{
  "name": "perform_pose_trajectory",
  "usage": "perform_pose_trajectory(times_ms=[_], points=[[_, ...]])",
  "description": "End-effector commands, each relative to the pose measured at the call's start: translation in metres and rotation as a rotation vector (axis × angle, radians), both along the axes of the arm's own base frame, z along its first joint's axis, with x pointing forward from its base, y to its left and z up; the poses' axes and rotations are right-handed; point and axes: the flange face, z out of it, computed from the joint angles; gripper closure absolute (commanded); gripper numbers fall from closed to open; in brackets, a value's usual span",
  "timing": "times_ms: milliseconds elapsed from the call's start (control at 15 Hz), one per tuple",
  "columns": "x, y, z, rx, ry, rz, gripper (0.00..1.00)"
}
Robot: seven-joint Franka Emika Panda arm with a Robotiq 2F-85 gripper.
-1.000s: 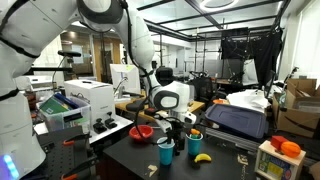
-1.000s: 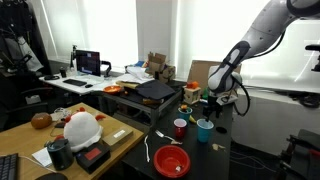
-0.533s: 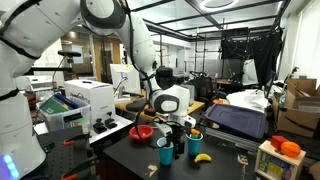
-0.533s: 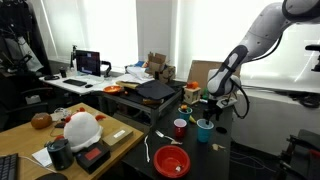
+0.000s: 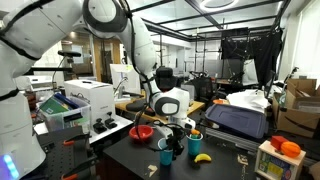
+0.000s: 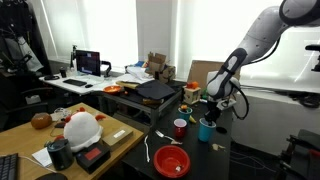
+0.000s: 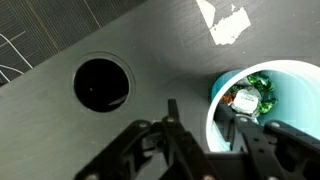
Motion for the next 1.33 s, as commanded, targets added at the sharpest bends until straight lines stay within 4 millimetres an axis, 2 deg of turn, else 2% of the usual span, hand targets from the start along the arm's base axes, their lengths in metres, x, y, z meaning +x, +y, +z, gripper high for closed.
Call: perform_pose_trajectory(times_ms=[0,133,200,533,867,1067,1267], points=[[0.006,0.002,0.012,0.003,-0.007,0.04,0.88],[0.008,0.009,0.023,0.014,-0.027,0.047,0.99],[0.01,0.012,0.028,0.017,-0.035,0.053,1.0],[0.014,0.031,0.072,-0.014,-0.07,0.096,0.99],[0.002,0.052,0.118,-0.086,-0.076,0.18,0.99],[-0.003,0.077,0.142,-0.125,-0.072,0.263,0.99],[-0.006,0.112,0.159,-0.165,-0.051,0.346,0.99]])
